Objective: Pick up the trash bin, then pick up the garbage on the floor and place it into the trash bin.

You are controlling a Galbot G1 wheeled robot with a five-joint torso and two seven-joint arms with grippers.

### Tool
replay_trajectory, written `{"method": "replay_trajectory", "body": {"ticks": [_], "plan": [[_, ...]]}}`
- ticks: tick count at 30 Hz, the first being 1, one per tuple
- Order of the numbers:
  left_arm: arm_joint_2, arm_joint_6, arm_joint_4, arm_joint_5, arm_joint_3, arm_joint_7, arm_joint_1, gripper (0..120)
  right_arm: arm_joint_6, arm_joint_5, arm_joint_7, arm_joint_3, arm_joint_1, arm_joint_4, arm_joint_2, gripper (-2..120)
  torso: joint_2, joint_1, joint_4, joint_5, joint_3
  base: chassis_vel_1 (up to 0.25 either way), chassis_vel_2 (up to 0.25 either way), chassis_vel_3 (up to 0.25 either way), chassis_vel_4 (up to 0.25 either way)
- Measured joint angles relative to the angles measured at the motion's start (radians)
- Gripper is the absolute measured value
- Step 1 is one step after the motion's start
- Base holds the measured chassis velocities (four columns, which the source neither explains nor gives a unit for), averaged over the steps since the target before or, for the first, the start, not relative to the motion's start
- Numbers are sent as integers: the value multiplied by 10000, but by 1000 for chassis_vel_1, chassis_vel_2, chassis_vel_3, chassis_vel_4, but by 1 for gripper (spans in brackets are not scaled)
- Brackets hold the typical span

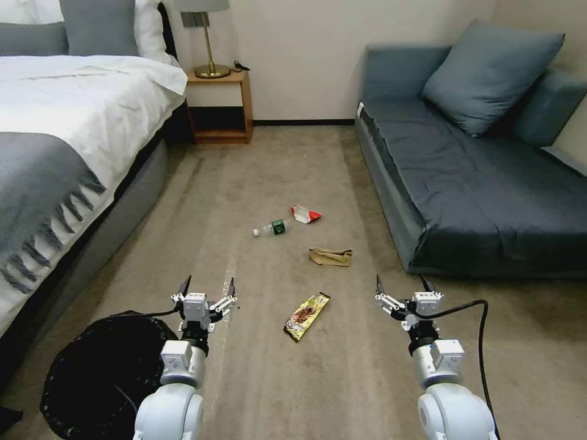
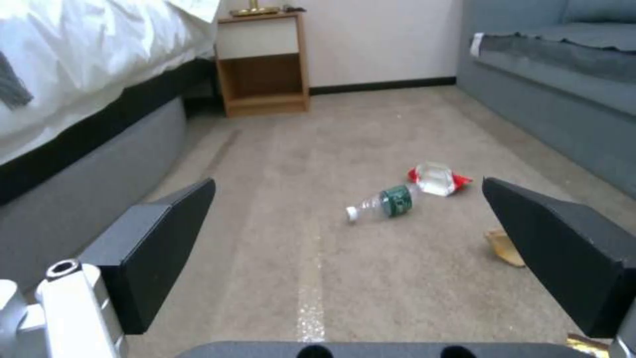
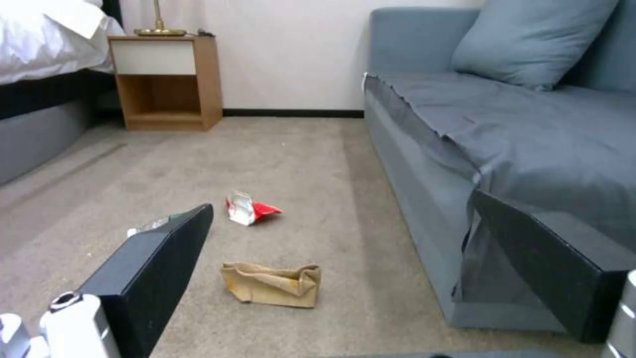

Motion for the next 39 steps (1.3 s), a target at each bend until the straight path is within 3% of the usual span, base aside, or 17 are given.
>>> {"method": "replay_trajectory", "body": {"ticks": [27, 30, 31, 34, 39], "plan": [[37, -46, -81, -46, -28, -16, 56, 100, 50, -18, 5, -17, -56, 38, 14, 100, 1, 0, 0, -3, 0, 0, 0, 0, 0], [561, -853, -1015, -709, -452, -391, 720, 100, 799, -344, 182, -327, -711, 507, 202, 100, 1, 0, -2, 1, 0, 0, 0, 0, 0], [561, -853, -1015, -709, -452, -391, 720, 100, 799, -344, 182, -327, -711, 507, 202, 100, 1, 0, -2, 1, 0, 0, 0, 0, 0], [1191, -1828, -2116, -1508, -967, -836, 1510, 100, 1785, -773, 412, -723, -1559, 1109, 440, 100, 2, 0, 3, 6, -1, 0, 0, 0, 0], [1390, -1902, -2304, -1697, -926, -587, 1867, 100, 2960, -1283, 694, -1190, -2567, 1831, 730, 100, 2, 0, -1, -5, -1, 0, 0, 0, 0]]}}
